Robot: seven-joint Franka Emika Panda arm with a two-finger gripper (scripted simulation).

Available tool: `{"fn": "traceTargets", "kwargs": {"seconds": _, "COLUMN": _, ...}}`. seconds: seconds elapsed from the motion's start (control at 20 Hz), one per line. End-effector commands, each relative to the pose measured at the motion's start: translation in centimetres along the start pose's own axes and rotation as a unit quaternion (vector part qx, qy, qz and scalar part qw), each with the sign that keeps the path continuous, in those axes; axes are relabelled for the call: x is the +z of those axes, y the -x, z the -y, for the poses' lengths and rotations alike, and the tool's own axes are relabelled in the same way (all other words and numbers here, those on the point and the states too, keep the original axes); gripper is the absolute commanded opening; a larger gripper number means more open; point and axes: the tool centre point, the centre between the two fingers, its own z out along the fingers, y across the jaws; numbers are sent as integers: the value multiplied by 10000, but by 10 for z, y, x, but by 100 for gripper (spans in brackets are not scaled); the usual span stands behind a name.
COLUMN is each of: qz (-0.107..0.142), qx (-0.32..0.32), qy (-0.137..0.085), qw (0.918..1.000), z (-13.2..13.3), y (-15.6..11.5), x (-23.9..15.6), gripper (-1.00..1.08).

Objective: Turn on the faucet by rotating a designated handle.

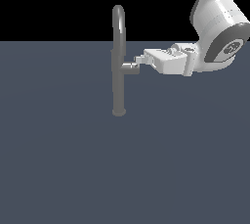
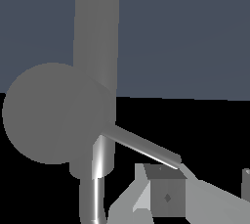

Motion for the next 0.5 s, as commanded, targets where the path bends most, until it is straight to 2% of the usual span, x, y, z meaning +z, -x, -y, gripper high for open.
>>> {"fn": "traceTargets", "kwargs": {"seconds": 0.0, "qz": 31, "qx": 172, "qy": -6, "qw": 9998, "z": -12, "y": -23, "x": 0, "gripper": -100}}
{"fn": "traceTargets", "kwargs": {"seconds": 0.05, "qz": 3, "qx": 5, "qy": 1, "qw": 10000, "z": -2, "y": -3, "x": 0, "gripper": -100}}
{"fn": "traceTargets", "kwargs": {"seconds": 0.4, "qz": 31, "qx": 169, "qy": -5, "qw": 9999, "z": -12, "y": -54, "x": 0, "gripper": -100}}
{"fn": "traceTargets", "kwargs": {"seconds": 0.45, "qz": 31, "qx": 169, "qy": -5, "qw": 9999, "z": -12, "y": -54, "x": 0, "gripper": -100}}
